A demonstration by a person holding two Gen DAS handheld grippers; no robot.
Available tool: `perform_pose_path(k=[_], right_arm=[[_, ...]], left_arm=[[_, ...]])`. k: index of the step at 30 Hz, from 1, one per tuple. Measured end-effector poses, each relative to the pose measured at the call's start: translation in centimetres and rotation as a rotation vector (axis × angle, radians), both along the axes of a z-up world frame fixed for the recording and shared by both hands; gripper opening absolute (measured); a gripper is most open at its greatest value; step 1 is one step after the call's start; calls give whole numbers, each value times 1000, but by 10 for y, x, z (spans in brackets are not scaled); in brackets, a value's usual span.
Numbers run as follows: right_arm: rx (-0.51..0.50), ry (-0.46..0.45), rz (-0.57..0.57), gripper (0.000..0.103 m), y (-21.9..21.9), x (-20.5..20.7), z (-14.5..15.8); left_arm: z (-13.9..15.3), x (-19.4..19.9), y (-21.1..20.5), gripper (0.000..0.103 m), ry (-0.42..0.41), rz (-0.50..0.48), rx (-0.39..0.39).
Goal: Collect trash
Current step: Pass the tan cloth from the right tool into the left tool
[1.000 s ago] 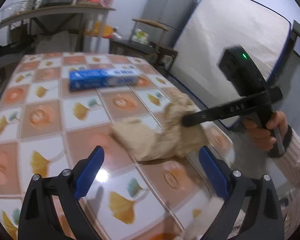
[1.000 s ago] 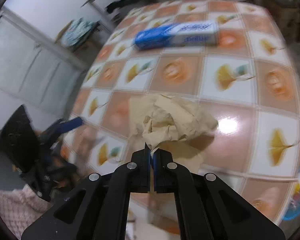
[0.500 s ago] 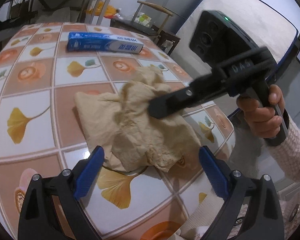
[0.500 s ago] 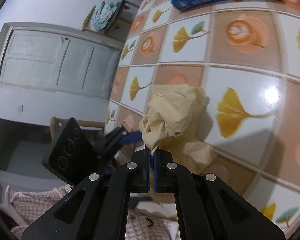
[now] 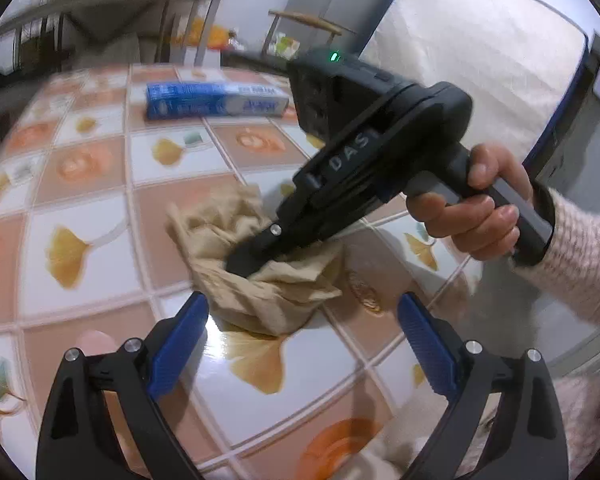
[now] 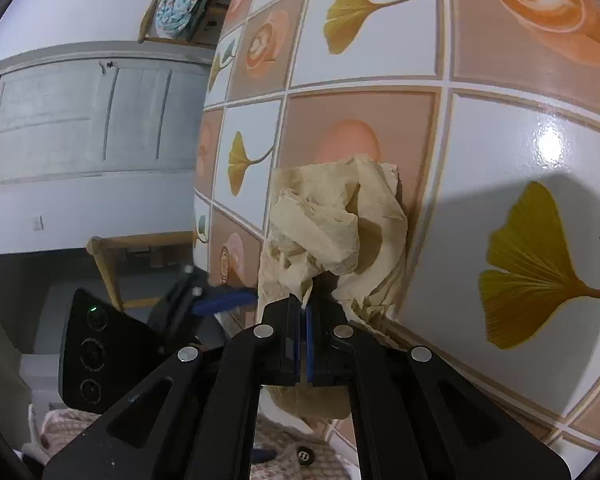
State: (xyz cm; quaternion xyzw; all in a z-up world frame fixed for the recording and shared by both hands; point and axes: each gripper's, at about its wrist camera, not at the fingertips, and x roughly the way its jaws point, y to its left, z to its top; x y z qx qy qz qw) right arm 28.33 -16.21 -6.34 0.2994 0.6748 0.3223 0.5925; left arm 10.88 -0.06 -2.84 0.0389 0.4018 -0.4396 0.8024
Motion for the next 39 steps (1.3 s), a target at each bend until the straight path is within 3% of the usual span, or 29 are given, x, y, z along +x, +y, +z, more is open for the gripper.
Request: perform_pose_path(k=[6, 11, 15, 18, 23, 25, 31, 35, 37, 39], right_arm=[[16, 32, 14, 0, 1, -3, -2], [35, 51, 25, 1, 5, -6, -3], [44, 48, 32, 4, 6, -7, -1], [53, 24, 38, 15, 5, -7, 4], [40, -44, 33, 50, -3, -7, 22], [7, -74, 34, 53, -11, -6, 31], [-123, -293, -27, 62, -60, 17, 90], [-374, -563, -25, 84, -72, 55, 130], [-530, -699, 32, 86, -65, 81, 136], [-627, -749, 105, 89, -58, 104, 127]], left_arm=[[1, 3, -12, 93, -94, -3, 89], [-6, 16, -24, 92, -91, -5, 162], [-15, 24, -26, 76, -52, 17, 189], [-17, 29, -25, 64, -35, 39, 190], [-17, 36, -21, 50, -7, 59, 177], [-17, 38, -20, 47, -3, 65, 181], [-16, 40, -21, 36, 10, 91, 208], [-16, 42, -18, 30, 39, 123, 202], [-16, 41, -17, 29, 48, 135, 198], [-16, 40, -16, 28, 50, 141, 202]])
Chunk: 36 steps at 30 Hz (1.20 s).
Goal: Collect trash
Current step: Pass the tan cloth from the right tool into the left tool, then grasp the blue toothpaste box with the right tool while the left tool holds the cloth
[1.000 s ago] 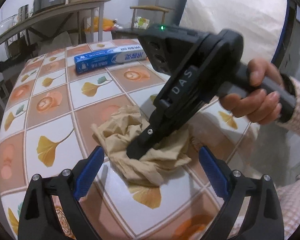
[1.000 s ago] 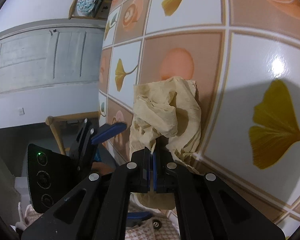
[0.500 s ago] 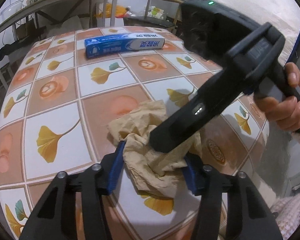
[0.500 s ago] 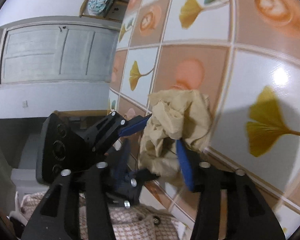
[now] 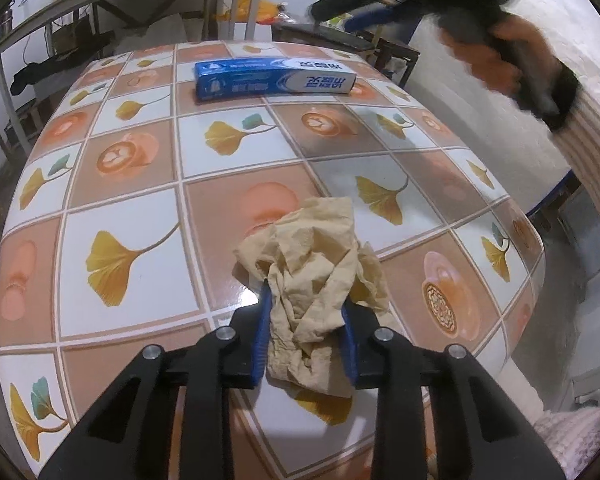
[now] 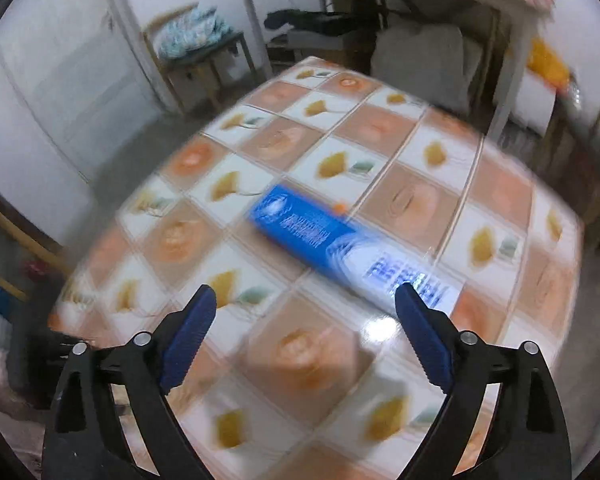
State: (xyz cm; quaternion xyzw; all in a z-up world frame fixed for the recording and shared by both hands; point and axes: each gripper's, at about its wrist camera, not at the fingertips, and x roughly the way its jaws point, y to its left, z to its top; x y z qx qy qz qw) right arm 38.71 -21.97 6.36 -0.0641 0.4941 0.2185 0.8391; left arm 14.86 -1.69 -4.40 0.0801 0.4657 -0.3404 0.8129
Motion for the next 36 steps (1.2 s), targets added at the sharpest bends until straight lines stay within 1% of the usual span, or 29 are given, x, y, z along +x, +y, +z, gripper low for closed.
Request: perform_pose_path(k=[2, 5, 7, 9, 12, 14, 18, 19, 20, 21, 23, 26, 30, 33, 36], right_arm=[[-113, 3, 68, 89, 15, 25, -18], [-172, 52, 134, 89, 28, 51, -44], [-180, 89, 148, 89, 35, 63, -59], [-162, 134, 147, 89, 27, 70, -68], [-144, 207, 111, 89, 17, 73, -79], [-126, 246, 86, 89, 8, 69, -85], [-106, 273, 22, 86, -8, 48, -87], [-103, 272, 1, 81, -11, 41, -86], [-102, 267, -12, 73, -13, 35, -85], [-101, 261, -34, 70, -17, 28, -83], [-94, 251, -86, 51, -24, 13, -81], [-80, 244, -150, 50, -33, -7, -81], [-11, 267, -233, 49, -48, -42, -81], [36, 299, -299, 49, -61, -85, -78], [90, 334, -315, 50, -68, -125, -80]], left_arm=[[0, -1, 0, 28, 1, 6, 5], [1, -2, -1, 28, 0, 9, 14], [1, -2, 0, 28, 3, 14, 14], [1, -2, 0, 28, 7, 19, 12], [2, -2, 0, 28, 12, 23, 14], [2, -2, 1, 28, 17, 26, 13], [1, -1, 2, 28, 23, 35, 10], [1, -1, 1, 28, 24, 36, 11], [1, -1, 1, 28, 24, 38, 12], [1, 0, 1, 28, 24, 40, 13], [1, 0, 0, 28, 26, 46, 15], [1, 0, 0, 28, 26, 58, 16], [1, -3, 0, 27, 29, 75, 17], [1, -3, 1, 26, 35, 85, 12], [1, -4, 0, 26, 29, 88, 16]])
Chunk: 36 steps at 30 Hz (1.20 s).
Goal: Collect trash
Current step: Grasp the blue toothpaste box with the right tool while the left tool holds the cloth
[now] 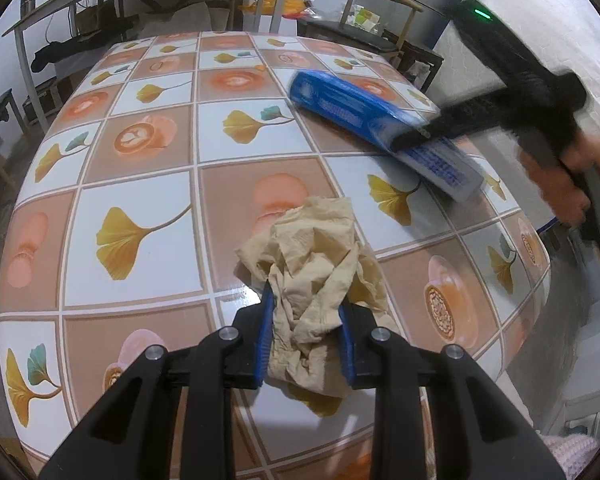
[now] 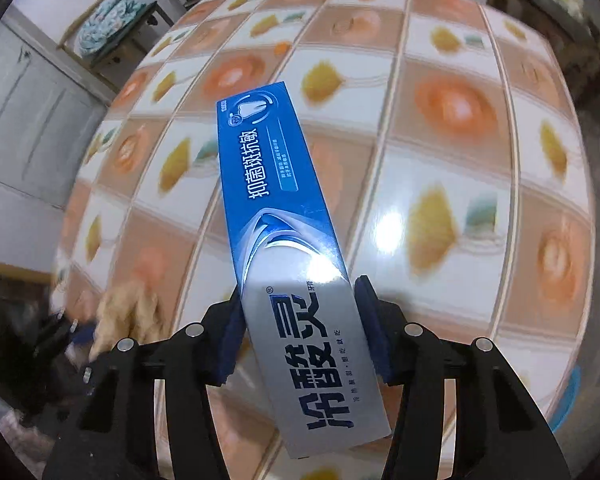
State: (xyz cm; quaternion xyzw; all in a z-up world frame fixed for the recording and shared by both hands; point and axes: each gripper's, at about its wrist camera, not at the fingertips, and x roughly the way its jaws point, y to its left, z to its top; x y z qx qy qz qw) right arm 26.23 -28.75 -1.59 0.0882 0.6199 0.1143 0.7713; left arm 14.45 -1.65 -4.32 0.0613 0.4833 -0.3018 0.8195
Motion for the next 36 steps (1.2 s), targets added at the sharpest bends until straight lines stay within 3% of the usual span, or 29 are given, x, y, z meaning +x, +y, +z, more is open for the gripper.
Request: perform_pose_path(k=[6, 9, 15, 17, 22, 36], right_arm=[[-32, 20, -21, 56, 6, -44, 12], [-70, -29, -16, 66, 9, -50, 21], [-132, -80, -1, 67, 26, -32, 13], [-140, -88, 7, 65, 29, -31, 10], [-178, -108, 7, 48, 32, -32, 8], [-148, -132, -20, 46, 42, -33, 8]], left_arm=[[0, -3, -4, 26, -16, 1, 29], [1, -3, -6, 25, -24, 6, 50], [1, -3, -9, 22, -27, 15, 63], [1, -3, -9, 20, -24, 15, 64], [3, -5, -12, 17, -35, 7, 79], [7, -11, -19, 14, -61, 2, 90]])
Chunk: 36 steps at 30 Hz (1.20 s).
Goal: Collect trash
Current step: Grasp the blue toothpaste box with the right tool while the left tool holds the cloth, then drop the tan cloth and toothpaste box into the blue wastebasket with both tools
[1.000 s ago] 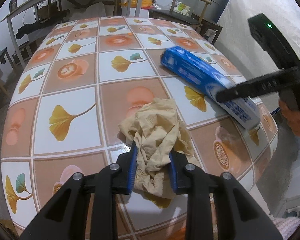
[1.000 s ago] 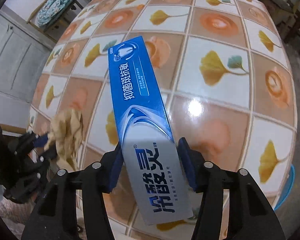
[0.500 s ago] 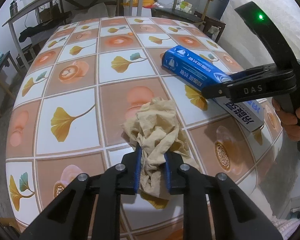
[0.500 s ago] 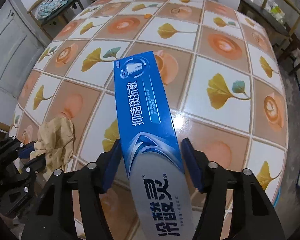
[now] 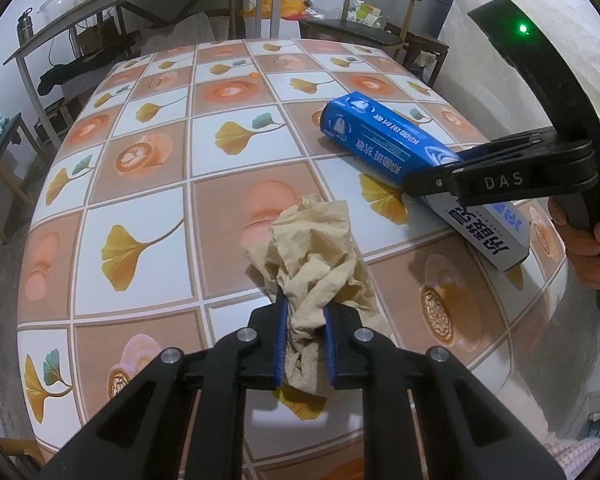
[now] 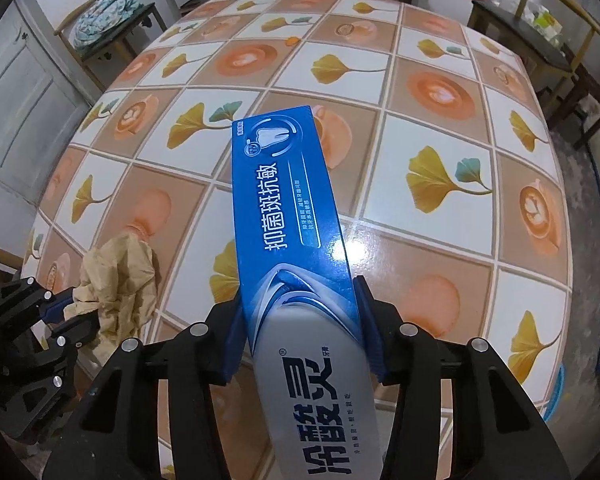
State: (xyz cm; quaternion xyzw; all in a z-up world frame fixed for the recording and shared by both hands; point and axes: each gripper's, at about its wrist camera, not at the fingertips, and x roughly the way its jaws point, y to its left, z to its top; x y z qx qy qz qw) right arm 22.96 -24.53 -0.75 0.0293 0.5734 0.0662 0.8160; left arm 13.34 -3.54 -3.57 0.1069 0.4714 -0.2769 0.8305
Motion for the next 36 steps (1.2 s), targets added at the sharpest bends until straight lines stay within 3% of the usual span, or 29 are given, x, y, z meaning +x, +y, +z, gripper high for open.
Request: perform_pose_path(k=[28, 36], right_arm=[[70, -71, -37, 46, -20, -29, 29], [136, -117, -98, 46, -41, -47, 44]], left_arm=[[24, -19, -11, 13, -82, -22, 21], [41, -24, -22, 13, -108, -53, -11]])
